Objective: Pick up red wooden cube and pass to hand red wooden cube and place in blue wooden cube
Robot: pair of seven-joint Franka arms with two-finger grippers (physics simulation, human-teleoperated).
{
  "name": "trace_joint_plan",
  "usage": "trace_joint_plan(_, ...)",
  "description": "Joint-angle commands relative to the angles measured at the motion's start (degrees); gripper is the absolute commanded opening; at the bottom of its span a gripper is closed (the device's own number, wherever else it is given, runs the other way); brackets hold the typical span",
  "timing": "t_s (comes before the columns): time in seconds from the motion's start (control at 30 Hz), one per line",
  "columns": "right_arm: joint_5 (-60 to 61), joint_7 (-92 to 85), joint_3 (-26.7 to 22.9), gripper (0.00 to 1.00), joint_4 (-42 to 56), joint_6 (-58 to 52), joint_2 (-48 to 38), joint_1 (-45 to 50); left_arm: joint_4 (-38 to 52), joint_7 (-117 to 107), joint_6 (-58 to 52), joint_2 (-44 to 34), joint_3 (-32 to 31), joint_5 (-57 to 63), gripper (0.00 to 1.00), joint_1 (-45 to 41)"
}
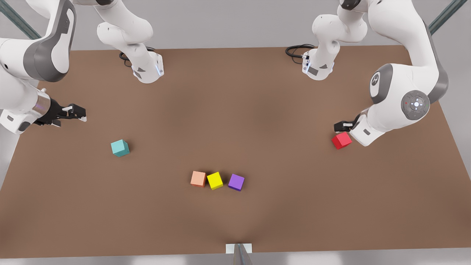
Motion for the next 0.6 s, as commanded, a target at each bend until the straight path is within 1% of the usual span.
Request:
trace_joint_plan(0.0, -0.1, 6.1, -0.1, 1.0, 0.0, -0.4, -0.1, -0.1, -0.2, -1.1, 0.5, -0.1, 0.1, 0.0, 1.0, 0.0)
trace_joint_plan(0.03, -0.1, 6.1, -0.1, 1.0, 0.0, -0.4, 0.1, -0.1, -1.0, -1.2, 0.6, 0.0, 0.3, 0.1, 1.0, 0.0)
trace_joint_plan(0.07, -0.1, 6.1, -0.1, 1.0, 0.0, -0.4, 0.1, -0.1, -2.9, -1.6, 1.2, 0.3, 2.6, 0.1, 1.0, 0.0)
trace_joint_plan(0.1, 0.0, 6.0, 0.0, 1.0, 0.1, -0.4, 0.7, -0.2, -7.2, -1.8, 5.6, 0.7, 6.4, -0.1, 1.0, 0.0)
trace_joint_plan(0.17, 0.0, 5.7, -0.3, 1.0, 1.2, -0.1, 1.9, -0.4, -18.2, -1.8, 18.2, 0.9, 11.1, -0.7, 1.0, 0.0)
trace_joint_plan(0.2, 0.2, 5.8, -0.5, 1.0, 1.2, 0.0, 1.9, -0.6, -20.8, -1.8, 22.0, 1.8, 12.0, -1.3, 1.0, 0.0)
trace_joint_plan(0.27, 0.2, 6.0, -0.6, 1.0, 1.3, 0.0, 1.9, -0.7, -24.9, -5.6, 27.4, 2.3, 12.6, -3.2, 1.0, 0.0)
trace_joint_plan(0.4, 0.1, 6.0, -0.6, 1.0, 1.3, 0.2, 2.0, -0.8, -32.3, -10.0, 34.8, 3.0, 13.6, -5.8, 1.0, 0.0)
trace_joint_plan(0.43, -0.4, 5.9, -0.7, 1.0, 2.2, 0.2, 3.6, -0.8, -34.9, -10.0, 38.0, 3.0, 13.8, -7.5, 1.0, 0.0)
trace_joint_plan(0.47, -0.6, 5.9, -0.7, 1.0, 4.2, -0.1, 4.9, -0.7, -35.3, -9.9, 39.3, 3.8, 13.8, -7.5, 1.0, 0.0)
trace_joint_plan(0.57, -0.7, 5.9, -0.6, 1.0, 4.2, -0.1, 5.0, -0.7, -37.1, -9.8, 42.2, 4.7, 14.4, -7.5, 1.0, 0.0)
